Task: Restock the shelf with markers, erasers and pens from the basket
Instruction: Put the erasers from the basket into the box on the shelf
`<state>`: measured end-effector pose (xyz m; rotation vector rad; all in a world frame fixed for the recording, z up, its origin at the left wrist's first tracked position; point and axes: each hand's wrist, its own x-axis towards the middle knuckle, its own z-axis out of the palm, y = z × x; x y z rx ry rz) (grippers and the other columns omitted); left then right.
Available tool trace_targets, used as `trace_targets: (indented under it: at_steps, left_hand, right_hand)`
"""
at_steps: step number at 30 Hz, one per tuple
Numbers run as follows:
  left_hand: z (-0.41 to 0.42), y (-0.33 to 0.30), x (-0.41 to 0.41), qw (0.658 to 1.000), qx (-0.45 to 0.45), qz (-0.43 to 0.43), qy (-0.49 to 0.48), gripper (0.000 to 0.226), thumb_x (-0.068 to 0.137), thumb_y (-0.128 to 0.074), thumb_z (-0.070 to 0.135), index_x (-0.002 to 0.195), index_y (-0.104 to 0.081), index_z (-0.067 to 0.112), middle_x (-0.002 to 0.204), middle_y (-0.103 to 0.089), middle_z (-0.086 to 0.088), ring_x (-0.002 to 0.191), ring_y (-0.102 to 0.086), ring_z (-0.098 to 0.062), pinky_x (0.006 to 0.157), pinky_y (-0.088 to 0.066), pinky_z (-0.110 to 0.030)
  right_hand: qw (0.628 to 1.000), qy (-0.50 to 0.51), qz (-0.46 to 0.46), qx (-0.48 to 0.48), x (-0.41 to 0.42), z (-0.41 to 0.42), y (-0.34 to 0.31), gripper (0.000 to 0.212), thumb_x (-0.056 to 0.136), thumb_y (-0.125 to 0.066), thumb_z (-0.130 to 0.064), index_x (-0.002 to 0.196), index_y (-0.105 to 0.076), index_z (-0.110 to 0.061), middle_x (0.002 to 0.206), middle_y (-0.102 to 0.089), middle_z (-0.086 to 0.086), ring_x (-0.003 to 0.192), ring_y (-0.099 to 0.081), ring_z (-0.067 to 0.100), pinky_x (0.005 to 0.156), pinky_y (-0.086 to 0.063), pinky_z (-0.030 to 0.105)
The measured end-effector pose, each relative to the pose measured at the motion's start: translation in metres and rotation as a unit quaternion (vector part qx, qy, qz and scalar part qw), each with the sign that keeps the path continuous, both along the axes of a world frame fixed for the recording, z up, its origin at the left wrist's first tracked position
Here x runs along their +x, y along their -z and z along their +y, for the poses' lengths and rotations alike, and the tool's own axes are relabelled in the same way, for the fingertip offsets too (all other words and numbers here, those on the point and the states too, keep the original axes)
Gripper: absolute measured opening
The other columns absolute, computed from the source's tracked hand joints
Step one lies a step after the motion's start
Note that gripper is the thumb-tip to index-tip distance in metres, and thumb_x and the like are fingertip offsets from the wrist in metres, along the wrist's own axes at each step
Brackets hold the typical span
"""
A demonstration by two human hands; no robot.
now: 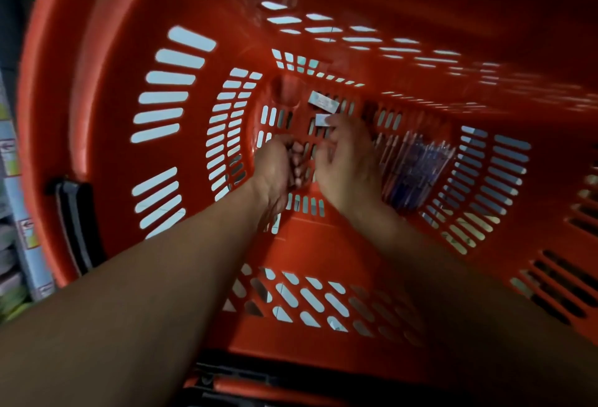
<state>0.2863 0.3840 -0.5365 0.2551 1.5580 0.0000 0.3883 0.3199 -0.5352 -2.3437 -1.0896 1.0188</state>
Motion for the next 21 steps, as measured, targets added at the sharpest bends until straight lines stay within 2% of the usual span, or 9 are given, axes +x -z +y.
trace_targets:
  at_steps: [2,7,10,14,16,17,19,21]
  left_hand:
    - [-0.001,0.001,-0.001,1.0,-0.002,0.005,0.007,0.026,0.1,-0.038,0.02,0.075,-0.047,0.02,0.057,-0.037,0.004,0.048,-0.032,-0.011,0.049,-0.028,-0.027]
    - [-0.004,0.007,-0.005,1.0,-0.005,0.009,-0.004,0.028,0.1,-0.041,0.027,0.075,-0.051,0.021,0.058,-0.041,0.005,0.049,-0.038,-0.011,0.049,-0.034,-0.026]
    - [-0.002,0.005,-0.003,0.998,-0.01,0.001,-0.058,0.03,0.1,-0.044,0.03,0.076,-0.055,0.017,0.059,-0.047,0.002,0.05,-0.045,-0.012,0.051,-0.04,-0.027]
    - [0.0,0.002,0.0,0.992,-0.02,-0.025,-0.12,0.032,0.096,-0.045,0.033,0.078,-0.061,0.013,0.068,-0.056,-0.005,0.059,-0.053,-0.02,0.061,-0.044,-0.03]
    - [0.0,0.002,0.002,0.99,-0.026,-0.047,-0.133,0.045,0.1,-0.042,0.042,0.086,-0.069,0.008,0.081,-0.072,-0.011,0.067,-0.069,-0.025,0.069,-0.055,-0.031]
    - [0.0,0.001,0.002,0.988,-0.028,-0.053,-0.142,0.048,0.101,-0.041,0.044,0.086,-0.069,0.008,0.08,-0.074,-0.012,0.066,-0.072,-0.025,0.068,-0.058,-0.029]
    - [0.001,-0.002,0.002,0.988,-0.029,-0.055,-0.144,0.044,0.101,-0.046,0.043,0.076,-0.06,0.01,0.066,-0.064,-0.008,0.054,-0.065,-0.021,0.057,-0.055,-0.024]
    - [0.001,-0.005,0.001,0.992,-0.031,-0.058,-0.103,0.035,0.101,-0.051,0.036,0.077,-0.057,0.011,0.069,-0.053,-0.008,0.059,-0.059,-0.02,0.065,-0.054,-0.029]
  right_hand:
    - [0.998,-0.02,-0.039,-0.043,0.011,0.009,0.016,0.039,0.099,-0.055,-0.019,0.137,-0.054,-0.013,0.139,-0.057,0.011,0.127,-0.056,0.027,0.102,-0.049,0.043]
    - [0.99,-0.055,-0.093,-0.089,0.026,0.013,0.04,0.037,0.1,-0.057,-0.024,0.135,-0.055,-0.014,0.13,-0.063,0.011,0.118,-0.061,0.031,0.092,-0.049,0.039]
    - [0.99,-0.053,-0.101,-0.084,0.024,0.014,0.036,0.036,0.097,-0.061,-0.033,0.128,-0.059,-0.013,0.124,-0.065,0.011,0.113,-0.063,0.03,0.085,-0.05,0.037]
    - [0.998,0.013,-0.02,-0.056,0.012,0.007,0.012,0.02,0.089,-0.07,-0.036,0.095,-0.062,-0.019,0.1,-0.067,0.002,0.091,-0.065,0.022,0.069,-0.044,0.031]
    - [0.999,0.004,0.013,-0.038,-0.001,-0.002,-0.005,0.02,0.086,-0.073,-0.037,0.088,-0.059,-0.023,0.085,-0.061,-0.005,0.079,-0.059,0.016,0.064,-0.039,0.03]
    - [0.999,-0.013,0.027,-0.025,-0.007,-0.007,-0.012,0.02,0.085,-0.072,-0.039,0.089,-0.06,-0.023,0.082,-0.059,-0.007,0.078,-0.058,0.015,0.065,-0.041,0.031]
    - [0.998,-0.045,0.049,-0.002,-0.016,-0.015,-0.024,0.021,0.085,-0.067,-0.043,0.089,-0.061,-0.023,0.083,-0.055,-0.012,0.08,-0.057,0.011,0.067,-0.045,0.029]
    - [0.997,-0.04,0.063,0.001,-0.019,-0.017,-0.026,0.021,0.086,-0.058,-0.048,0.087,-0.057,-0.027,0.087,-0.055,-0.013,0.081,-0.055,0.006,0.068,-0.043,0.024]
